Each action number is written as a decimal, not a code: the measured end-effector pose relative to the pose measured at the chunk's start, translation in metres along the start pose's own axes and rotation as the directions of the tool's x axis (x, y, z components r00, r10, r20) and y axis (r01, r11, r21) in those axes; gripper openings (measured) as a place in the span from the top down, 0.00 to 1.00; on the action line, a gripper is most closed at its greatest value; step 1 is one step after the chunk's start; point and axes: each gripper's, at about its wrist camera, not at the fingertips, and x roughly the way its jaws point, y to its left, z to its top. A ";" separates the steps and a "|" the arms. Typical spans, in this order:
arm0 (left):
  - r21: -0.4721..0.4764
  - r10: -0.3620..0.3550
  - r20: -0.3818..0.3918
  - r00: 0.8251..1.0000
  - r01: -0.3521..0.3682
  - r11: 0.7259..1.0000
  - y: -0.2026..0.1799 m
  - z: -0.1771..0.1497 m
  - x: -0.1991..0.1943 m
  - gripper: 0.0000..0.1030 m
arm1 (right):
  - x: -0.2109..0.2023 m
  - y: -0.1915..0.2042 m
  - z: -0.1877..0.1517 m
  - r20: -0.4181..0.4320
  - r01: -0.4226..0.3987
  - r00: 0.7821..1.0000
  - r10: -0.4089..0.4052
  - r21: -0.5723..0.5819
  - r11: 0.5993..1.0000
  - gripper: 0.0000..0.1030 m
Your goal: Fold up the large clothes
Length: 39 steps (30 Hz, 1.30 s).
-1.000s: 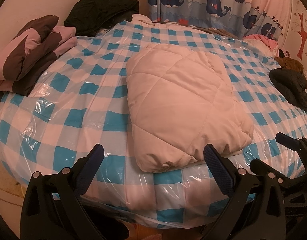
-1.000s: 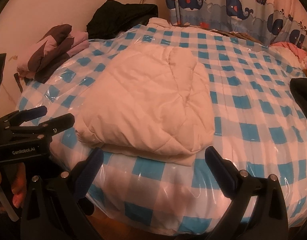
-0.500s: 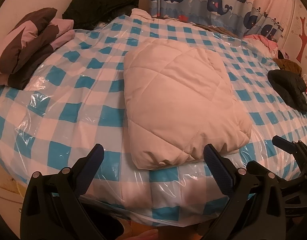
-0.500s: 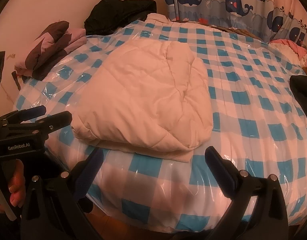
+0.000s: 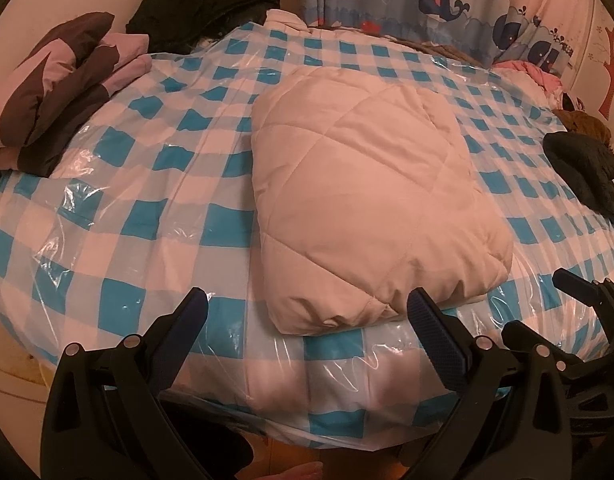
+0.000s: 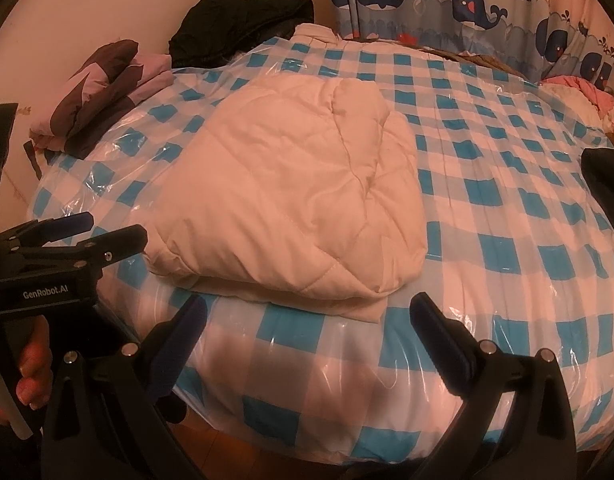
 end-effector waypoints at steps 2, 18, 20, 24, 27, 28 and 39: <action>0.003 0.007 -0.002 1.000 -0.007 1.000 -0.001 -0.003 -0.001 0.06 | 0.001 -0.001 -0.002 -0.002 -0.003 1.000 0.003 0.001 1.000 0.05; 0.004 0.013 -0.012 1.000 -0.013 1.000 -0.004 0.001 -0.001 0.06 | 0.004 -0.001 -0.006 -0.007 -0.009 1.000 0.009 0.005 1.000 0.05; 0.004 0.012 -0.014 1.000 -0.012 1.000 -0.003 0.003 0.001 0.06 | 0.004 -0.001 -0.007 -0.008 -0.007 1.000 0.008 0.003 1.000 0.05; 0.001 0.010 -0.016 1.000 -0.010 1.000 -0.001 0.006 0.003 0.06 | 0.005 -0.002 -0.006 -0.008 -0.009 1.000 0.009 0.005 1.000 0.05; -0.014 -0.006 -0.022 1.000 0.005 1.000 0.001 0.003 0.003 0.06 | 0.005 -0.002 -0.007 -0.008 -0.011 1.000 0.011 0.005 1.000 0.05; -0.021 -0.025 -0.025 0.999 0.024 0.999 0.005 0.008 0.009 0.06 | 0.005 -0.002 -0.007 -0.007 -0.010 1.000 0.010 0.005 1.000 0.05; 0.069 -0.009 0.083 0.996 0.003 0.998 -0.009 0.005 -0.002 0.08 | 0.006 -0.005 -0.008 -0.011 -0.016 1.000 0.016 0.013 1.000 0.05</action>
